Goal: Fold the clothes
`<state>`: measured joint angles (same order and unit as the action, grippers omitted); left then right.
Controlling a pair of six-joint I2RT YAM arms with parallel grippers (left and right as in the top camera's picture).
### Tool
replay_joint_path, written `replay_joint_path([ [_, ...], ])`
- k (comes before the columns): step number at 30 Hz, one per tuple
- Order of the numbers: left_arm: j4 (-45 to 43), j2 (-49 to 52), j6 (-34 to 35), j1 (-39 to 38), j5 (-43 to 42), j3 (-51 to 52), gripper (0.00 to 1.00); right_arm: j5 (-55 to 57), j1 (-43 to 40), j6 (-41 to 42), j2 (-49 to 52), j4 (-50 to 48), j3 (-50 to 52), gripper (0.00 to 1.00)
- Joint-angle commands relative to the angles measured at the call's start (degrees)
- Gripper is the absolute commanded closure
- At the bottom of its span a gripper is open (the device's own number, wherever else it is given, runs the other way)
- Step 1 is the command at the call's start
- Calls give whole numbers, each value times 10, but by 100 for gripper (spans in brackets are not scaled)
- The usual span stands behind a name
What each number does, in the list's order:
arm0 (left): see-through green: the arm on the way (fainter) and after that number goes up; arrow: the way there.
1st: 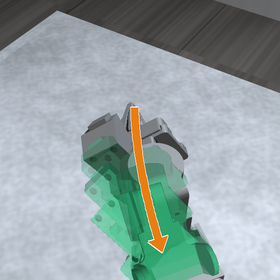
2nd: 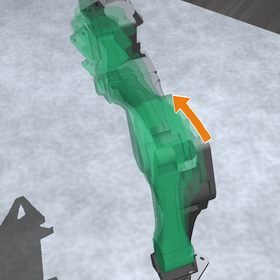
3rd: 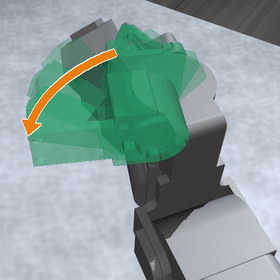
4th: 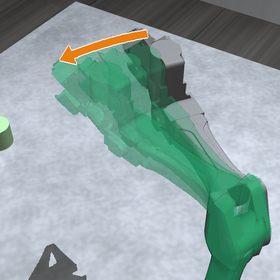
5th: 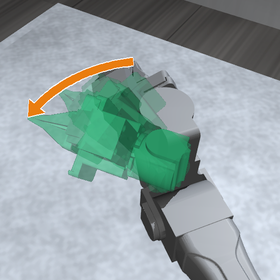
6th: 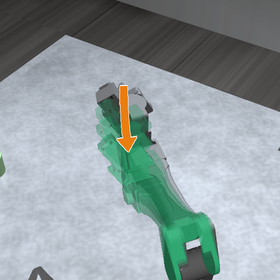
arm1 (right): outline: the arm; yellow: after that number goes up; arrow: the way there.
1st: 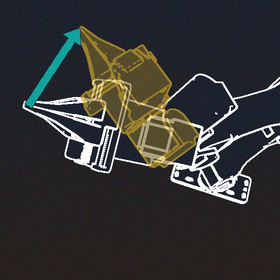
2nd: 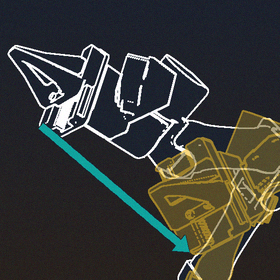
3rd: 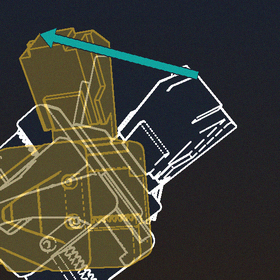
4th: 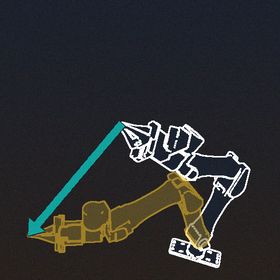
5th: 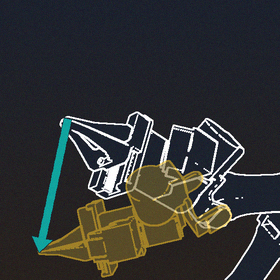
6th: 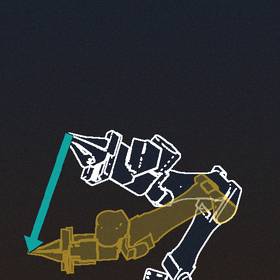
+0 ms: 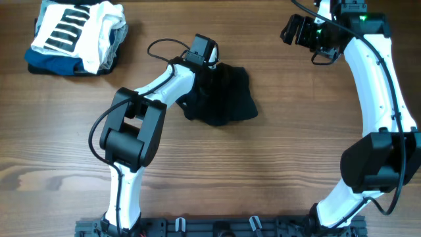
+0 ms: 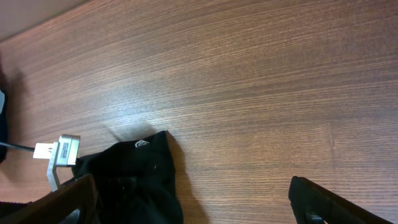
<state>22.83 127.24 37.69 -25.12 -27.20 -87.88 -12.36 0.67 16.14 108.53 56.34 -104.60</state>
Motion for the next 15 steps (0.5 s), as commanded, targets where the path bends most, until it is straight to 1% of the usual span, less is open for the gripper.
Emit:
replay_joint_path([
  [1,21,-1,5,10,91,16,96,9,1,-11,0,-1,1,1],
  [4,25,-55,-8,10,89,16,96,9,1,-11,0,-1,1,1],
  [6,35,-84,-40,9,86,16,94,9,1,-11,0,-1,1,1],
  [10,63,-137,-105,9,86,16,61,9,1,-11,0,-2,1,0],
  [11,70,-148,-113,9,87,16,52,9,1,-11,0,-2,1,0],
  [14,108,-180,-120,19,86,16,36,9,1,-11,0,-1,1,1],
  [15,127,-189,-121,25,86,16,34,9,1,-12,0,-1,1,1],
])
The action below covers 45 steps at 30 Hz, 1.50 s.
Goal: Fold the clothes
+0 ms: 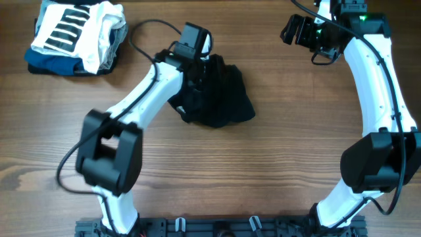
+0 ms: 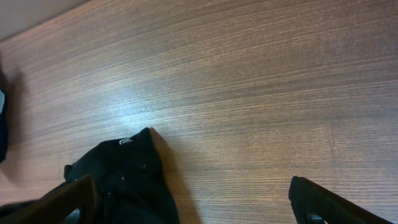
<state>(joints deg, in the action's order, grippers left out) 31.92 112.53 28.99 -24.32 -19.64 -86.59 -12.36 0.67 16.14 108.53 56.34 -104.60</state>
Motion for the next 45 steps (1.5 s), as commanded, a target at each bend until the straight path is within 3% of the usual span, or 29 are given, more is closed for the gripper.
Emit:
replay_joint_path([
  [1,59,-49,-37,24,10,3,32,9,1,-12,0,-1,1,0],
  [5,186,-59,-102,64,-9,3,23,9,1,-14,0,-1,1,0],
  [6,217,-59,-122,76,-9,3,15,9,1,-17,0,-1,1,1],
  [7,252,-57,-146,89,-4,3,0,9,1,-21,0,-1,1,0],
  [13,318,-57,-213,131,47,3,0,9,1,-25,0,-2,1,0],
  [16,318,-56,-206,138,47,5,0,7,1,-25,0,0,1,0],
  [19,311,-48,-144,141,46,5,0,7,1,-25,0,2,1,0],
  [23,269,-20,-106,131,-3,17,0,7,1,-20,0,-2,1,0],
  [30,181,10,-105,95,69,90,9,7,1,-25,0,2,1,0],
  [45,-99,11,-90,62,66,242,20,8,1,-25,0,3,1,1],
])
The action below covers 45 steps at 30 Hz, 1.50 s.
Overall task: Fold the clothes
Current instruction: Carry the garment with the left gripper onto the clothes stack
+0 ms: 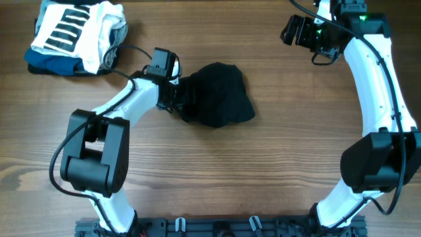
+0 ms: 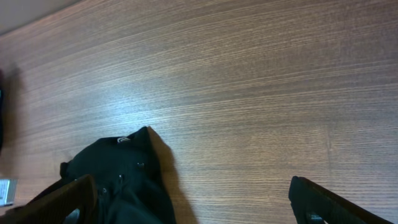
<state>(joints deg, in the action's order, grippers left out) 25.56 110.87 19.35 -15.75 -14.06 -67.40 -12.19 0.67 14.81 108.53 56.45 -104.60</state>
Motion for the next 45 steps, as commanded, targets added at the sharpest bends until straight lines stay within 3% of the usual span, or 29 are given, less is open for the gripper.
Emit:
replay_joint_path([
  [1,-48,27,6,-30,11,57,22,6,1,-11,0,2,1,0],
  [5,-75,27,4,-53,20,77,47,6,1,-6,0,2,1,0],
  [6,-74,27,4,-56,22,82,62,6,1,-6,0,2,1,1],
  [8,-72,27,6,-56,22,87,78,6,1,-7,0,2,1,1],
  [9,-72,27,6,-56,22,89,91,6,1,-6,0,3,1,0],
  [10,-71,27,6,-55,22,91,96,6,1,-6,0,3,1,0],
  [17,-71,-7,4,-25,19,88,96,8,1,3,0,4,1,0],
  [23,-24,-164,-11,19,-4,69,96,14,1,4,0,-3,1,0],
  [30,-54,-311,23,50,0,66,96,14,1,2,0,-8,1,0],
  [38,-217,-347,108,87,5,66,96,14,1,3,0,-7,1,0],
  [45,-402,-342,159,167,89,66,96,14,1,2,0,-3,1,0],
])
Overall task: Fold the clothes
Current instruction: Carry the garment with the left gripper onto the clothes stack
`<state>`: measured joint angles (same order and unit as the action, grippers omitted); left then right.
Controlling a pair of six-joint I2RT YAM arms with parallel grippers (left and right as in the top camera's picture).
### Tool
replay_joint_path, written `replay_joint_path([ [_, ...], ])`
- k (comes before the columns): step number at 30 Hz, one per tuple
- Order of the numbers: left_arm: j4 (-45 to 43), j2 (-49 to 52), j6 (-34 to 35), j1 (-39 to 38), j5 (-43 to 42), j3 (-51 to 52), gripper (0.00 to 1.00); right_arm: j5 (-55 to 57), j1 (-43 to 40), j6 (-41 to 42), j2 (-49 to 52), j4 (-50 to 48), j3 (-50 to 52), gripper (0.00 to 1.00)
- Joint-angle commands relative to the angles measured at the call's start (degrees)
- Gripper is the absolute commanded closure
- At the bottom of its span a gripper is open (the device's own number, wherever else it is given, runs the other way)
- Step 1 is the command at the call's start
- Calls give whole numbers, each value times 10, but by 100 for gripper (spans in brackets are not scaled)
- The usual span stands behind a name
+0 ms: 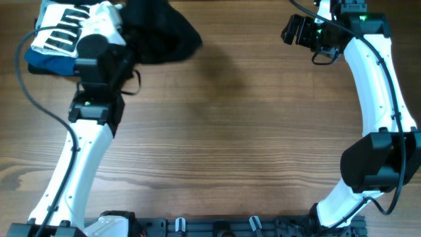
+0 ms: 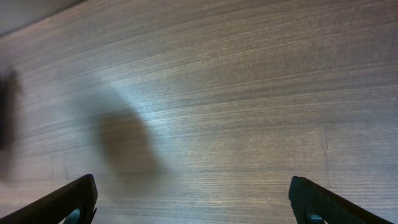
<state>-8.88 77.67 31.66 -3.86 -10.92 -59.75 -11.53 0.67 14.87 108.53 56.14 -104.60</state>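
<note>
The black garment (image 1: 161,31) hangs bunched in the air at the back left, casting a soft shadow on the wood (image 2: 124,143). My left gripper (image 1: 130,23) is raised close under the overhead camera and holds the garment; its fingers are hidden by the wrist and the cloth. A stack of folded clothes (image 1: 56,41), white with black stripes over blue, lies just left of it, partly covered by my left arm. My right gripper (image 1: 295,29) hovers at the back right, open and empty (image 2: 193,208), with its fingertips (image 2: 74,199) far apart.
The wooden table (image 1: 250,145) fills both views. My right arm (image 1: 378,85) runs along the right side. A black rail (image 1: 217,227) lines the front edge.
The black garment lay in the table's middle with my left gripper at its left edge. Now it is off the table, held high at the back left beside the stack. The right arm has not moved.
My left gripper was at the back left of the black garment lying mid-table, then at its back edge, then at its left edge with the cloth in a compact bundle. Now the bundle hangs lifted near the folded stack. The right gripper stayed open throughout.
</note>
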Motion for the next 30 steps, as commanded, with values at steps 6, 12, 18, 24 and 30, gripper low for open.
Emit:
replay_joint_path([
  [6,-157,36,85,133,63,-11,96,8,1,2,0,0,1,1],
  [12,-291,156,173,184,57,-35,96,8,1,-10,0,9,1,1],
  [18,-297,291,174,207,21,-152,96,12,1,-13,0,21,1,0],
  [24,-281,361,167,224,-4,-254,96,12,1,-7,0,14,1,1],
  [30,-273,361,168,227,-3,-296,96,11,1,7,0,3,1,0],
])
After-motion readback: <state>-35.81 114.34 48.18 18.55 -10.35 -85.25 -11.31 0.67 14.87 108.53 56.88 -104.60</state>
